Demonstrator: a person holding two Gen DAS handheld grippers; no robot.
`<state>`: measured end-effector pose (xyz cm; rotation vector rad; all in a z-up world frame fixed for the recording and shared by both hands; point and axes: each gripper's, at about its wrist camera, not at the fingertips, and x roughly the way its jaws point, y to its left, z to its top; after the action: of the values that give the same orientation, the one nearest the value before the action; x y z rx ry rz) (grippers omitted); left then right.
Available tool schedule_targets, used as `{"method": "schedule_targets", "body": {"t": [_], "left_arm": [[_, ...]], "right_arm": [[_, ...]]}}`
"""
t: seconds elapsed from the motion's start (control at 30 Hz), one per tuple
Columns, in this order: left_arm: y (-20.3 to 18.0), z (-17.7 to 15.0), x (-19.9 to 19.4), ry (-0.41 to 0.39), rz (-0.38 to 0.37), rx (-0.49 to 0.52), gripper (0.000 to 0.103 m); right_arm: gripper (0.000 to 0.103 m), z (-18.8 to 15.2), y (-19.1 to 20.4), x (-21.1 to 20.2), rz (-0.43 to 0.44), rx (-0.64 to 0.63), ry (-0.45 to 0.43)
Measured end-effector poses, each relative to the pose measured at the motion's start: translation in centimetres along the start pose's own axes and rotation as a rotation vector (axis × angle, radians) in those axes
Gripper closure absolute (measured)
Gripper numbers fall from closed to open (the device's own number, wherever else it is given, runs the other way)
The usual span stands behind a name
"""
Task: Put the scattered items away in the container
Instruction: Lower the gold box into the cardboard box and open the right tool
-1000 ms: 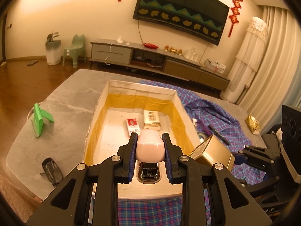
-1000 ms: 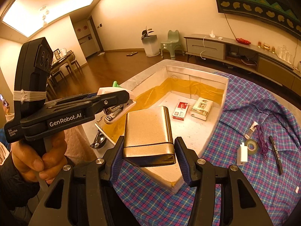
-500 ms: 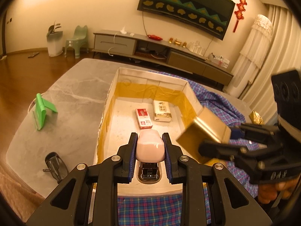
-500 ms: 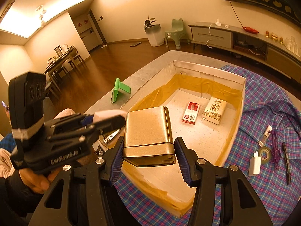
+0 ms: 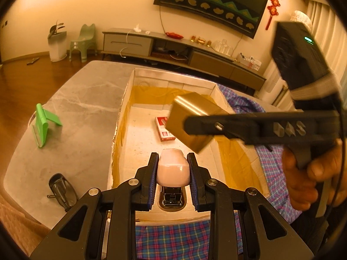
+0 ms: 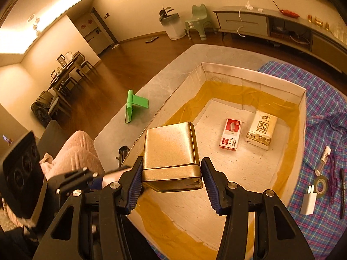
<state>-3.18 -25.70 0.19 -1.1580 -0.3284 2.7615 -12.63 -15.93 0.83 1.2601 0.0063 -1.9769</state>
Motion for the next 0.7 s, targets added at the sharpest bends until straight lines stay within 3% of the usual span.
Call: {"method": "schedule_targets", "body": {"t": [0.33, 0.5, 0.7], "left_arm": [[-0.1, 0.0, 1.1, 0.038, -0.025, 0.024, 0.076], [0.3, 0.3, 2.2, 0.080, -0.034, 0.020, 0.077], [0.9, 0.2, 3.8, 0.150, 0.010, 0.018, 0.076]], "right_arm": [[0.049, 4.0, -2.7, 4.9, 0.002, 0.114, 0.094], [0.049, 5.7, -2.8, 7.8, -0.034, 0.096, 0.138], [0.049, 6.7, -3.2, 11.5, -0.078, 0.071, 0.198]]}}
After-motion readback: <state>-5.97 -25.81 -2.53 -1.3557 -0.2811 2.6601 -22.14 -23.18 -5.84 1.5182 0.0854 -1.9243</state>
